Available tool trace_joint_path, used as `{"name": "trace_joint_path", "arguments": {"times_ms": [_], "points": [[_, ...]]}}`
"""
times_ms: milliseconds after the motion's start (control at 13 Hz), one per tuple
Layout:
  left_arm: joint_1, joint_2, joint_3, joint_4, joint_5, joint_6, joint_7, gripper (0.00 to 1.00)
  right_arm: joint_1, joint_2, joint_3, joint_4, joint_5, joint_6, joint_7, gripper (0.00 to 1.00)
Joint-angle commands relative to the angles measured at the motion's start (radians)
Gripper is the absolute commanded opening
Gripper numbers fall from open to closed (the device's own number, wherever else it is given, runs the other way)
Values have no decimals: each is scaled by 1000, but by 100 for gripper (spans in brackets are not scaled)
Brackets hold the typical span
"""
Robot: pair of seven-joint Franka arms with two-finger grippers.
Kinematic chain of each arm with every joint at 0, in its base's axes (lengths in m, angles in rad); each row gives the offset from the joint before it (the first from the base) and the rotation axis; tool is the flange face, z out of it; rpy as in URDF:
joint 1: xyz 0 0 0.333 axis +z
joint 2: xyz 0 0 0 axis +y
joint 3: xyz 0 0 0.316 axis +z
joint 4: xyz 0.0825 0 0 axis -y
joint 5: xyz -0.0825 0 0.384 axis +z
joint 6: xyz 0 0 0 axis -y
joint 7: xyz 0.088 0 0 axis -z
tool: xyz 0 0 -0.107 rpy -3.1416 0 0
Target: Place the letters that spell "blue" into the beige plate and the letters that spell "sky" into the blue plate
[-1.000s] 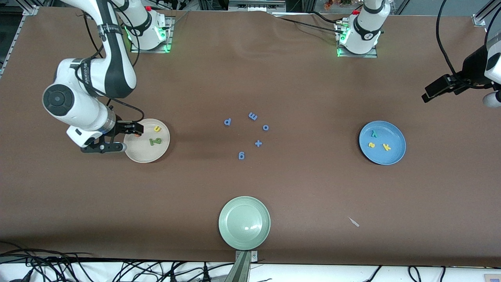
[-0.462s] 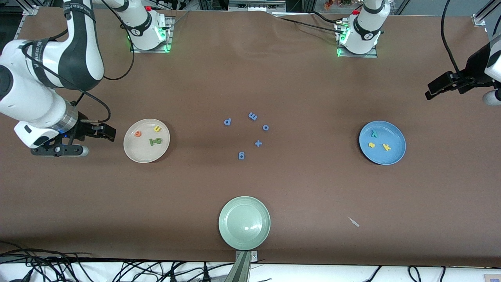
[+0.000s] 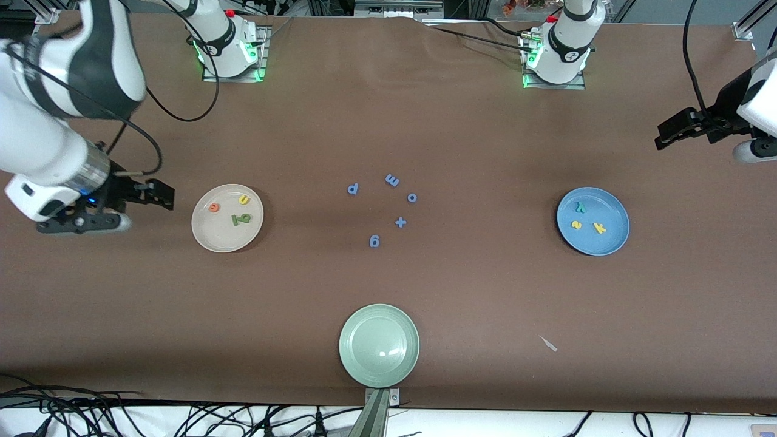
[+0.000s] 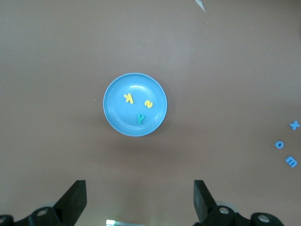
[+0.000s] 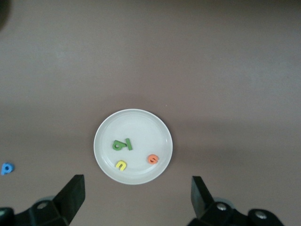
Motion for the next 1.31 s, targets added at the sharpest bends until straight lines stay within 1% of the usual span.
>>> {"name": "trace_joint_path", "arguments": {"times_ms": [0,77,231,385,462,615,846,1077,1231], "points": [[-6,15,-2,36,24,-36,19,100,-203,-111,200,-9,-45,-99,7,100],[-8,15,-2,36,24,-36,18,100,-261,-142,256,-4,-61,-127,7,100],[-6,15,-2,36,25,-36,22,100,-346,-169,330,-3,-61,-174,9,100],[-8,15,-2,36,24,-35,27,100,-429,-173,406,-3,-58,-179,9,100],[-8,15,-2,36,24,-35,28,100,-458,-171,429,-3,-56,-178,7,100],[-8,15,-2,36,24,-35,28,100,-469,-165,433,-4,-53,-184,1,100],[-6,20,-1,39,26,-30,28,100,-467,-171,430,3,-47,-256,15,100],[-6,21,-1,39,26,-30,27,100,-463,-151,430,51,-52,-256,0,100],[-8,21,-2,39,24,-30,27,100,-466,-142,428,53,-50,-250,1,100]]}}
